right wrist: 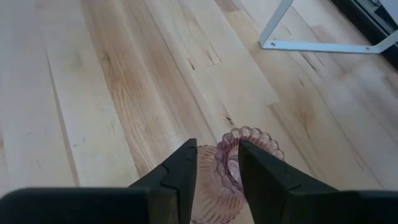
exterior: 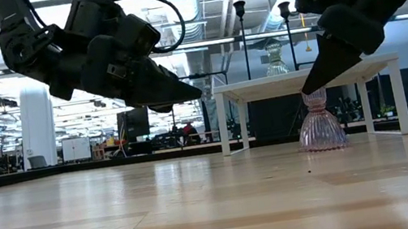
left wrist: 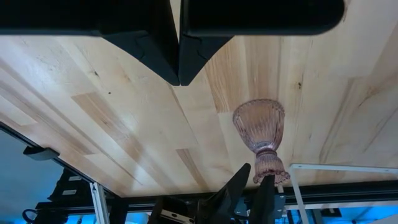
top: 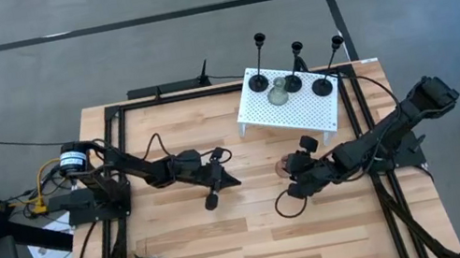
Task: Pick & Place candle stick holders
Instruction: Put the pink candle holder on the shelf
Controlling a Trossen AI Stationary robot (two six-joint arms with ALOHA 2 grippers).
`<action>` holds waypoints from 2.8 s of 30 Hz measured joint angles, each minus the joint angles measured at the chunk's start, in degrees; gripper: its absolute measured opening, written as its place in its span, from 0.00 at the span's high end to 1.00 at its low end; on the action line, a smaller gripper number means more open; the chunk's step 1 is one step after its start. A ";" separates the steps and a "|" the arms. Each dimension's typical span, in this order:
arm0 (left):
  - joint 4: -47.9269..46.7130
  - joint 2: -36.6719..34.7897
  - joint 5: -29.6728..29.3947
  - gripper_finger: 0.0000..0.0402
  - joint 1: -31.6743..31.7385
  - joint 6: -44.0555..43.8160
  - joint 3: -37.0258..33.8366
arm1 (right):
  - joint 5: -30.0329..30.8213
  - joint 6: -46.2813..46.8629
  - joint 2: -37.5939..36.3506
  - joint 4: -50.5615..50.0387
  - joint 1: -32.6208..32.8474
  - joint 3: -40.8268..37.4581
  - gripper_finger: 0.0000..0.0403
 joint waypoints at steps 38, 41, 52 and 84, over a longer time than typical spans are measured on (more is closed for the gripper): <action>-0.01 0.02 0.01 0.99 0.00 -0.46 0.00 | 1.65 7.29 -0.13 -3.42 0.11 0.28 0.96; -0.02 0.02 0.02 0.99 0.00 -0.46 0.00 | 1.10 7.24 -0.08 -4.37 0.13 1.16 0.98; -0.02 0.02 0.02 0.99 0.00 -0.46 0.00 | -3.03 6.83 0.44 -14.33 1.63 8.34 1.00; -0.02 0.04 0.02 0.99 0.00 -0.44 0.00 | -2.56 6.98 0.26 -21.15 4.26 15.10 1.00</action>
